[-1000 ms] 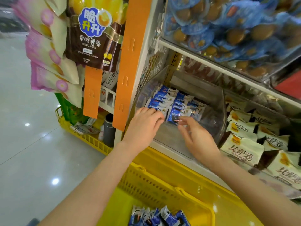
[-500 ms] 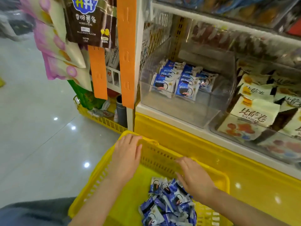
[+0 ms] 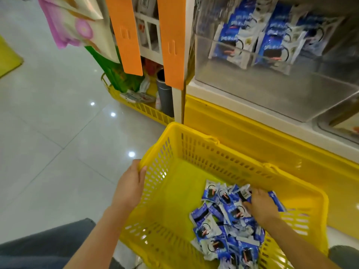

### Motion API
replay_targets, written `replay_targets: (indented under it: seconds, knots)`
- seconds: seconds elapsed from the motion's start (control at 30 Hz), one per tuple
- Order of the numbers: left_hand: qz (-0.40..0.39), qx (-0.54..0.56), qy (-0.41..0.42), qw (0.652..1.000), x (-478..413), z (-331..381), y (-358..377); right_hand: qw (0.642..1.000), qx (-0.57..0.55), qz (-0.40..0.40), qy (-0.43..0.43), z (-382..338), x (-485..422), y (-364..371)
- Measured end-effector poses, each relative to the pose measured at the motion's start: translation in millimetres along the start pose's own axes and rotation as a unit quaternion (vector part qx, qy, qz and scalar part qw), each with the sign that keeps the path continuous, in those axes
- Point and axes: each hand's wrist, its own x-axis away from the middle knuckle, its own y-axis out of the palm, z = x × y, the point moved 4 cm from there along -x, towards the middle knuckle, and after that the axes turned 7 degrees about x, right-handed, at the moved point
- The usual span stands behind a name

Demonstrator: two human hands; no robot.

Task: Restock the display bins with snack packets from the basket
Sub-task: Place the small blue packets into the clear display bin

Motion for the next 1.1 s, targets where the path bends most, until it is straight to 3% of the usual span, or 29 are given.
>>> replay_targets:
  seconds: [0.17,0.27,0.4,0.47,0.53,0.63,0.73,0.8,0.9,1.0,1.1]
  knots:
    - [0.006,-0.003,-0.017,1.0,-1.8,-3.6,3.8,1.0,-0.013,0.002,0.0,-4.6,-3.2,-4.0]
    - [0.008,0.003,-0.013,1.0,-0.7,5.1,1.8,0.992,-0.122,0.023,-0.01,-17.2,5.1,-16.3]
    - [0.071,-0.009,0.088,0.994,11.8,37.1,0.2,0.927,-0.369,0.052,-0.042,-57.3,23.4,-49.2]
    - [0.025,0.054,0.092,0.994,25.1,51.7,14.9,0.891,-0.445,0.067,-0.063,-84.1,37.1,-68.2]
    - [-0.06,0.158,0.01,0.986,38.9,61.0,36.8,0.871,-0.479,0.074,-0.084,-108.8,53.6,-83.9]
    - [-0.144,0.341,-0.131,0.92,55.4,67.7,61.6,0.856,-0.49,0.103,-0.128,-132.4,80.5,-97.9]
    - [-0.15,0.478,-0.224,0.836,62.4,61.5,69.3,0.851,-0.465,0.098,-0.225,-145.1,105.3,-94.6]
    - [-0.123,0.491,-0.236,0.83,62.3,53.6,67.2,0.845,-0.438,0.055,-0.302,-147.4,118.3,-83.5]
    - [-0.119,0.46,-0.216,0.853,60.9,47.5,65.6,0.854,-0.404,0.05,-0.323,-126.2,111.6,-69.0]
    - [-0.16,0.442,-0.191,0.862,64.4,48.8,68.2,0.906,-0.362,0.071,-0.206,-81.8,75.2,-44.7]
    - [-0.17,0.442,-0.181,0.862,65.6,46.9,71.0,0.959,-0.248,0.022,-0.138,-46.0,42.3,-6.4]
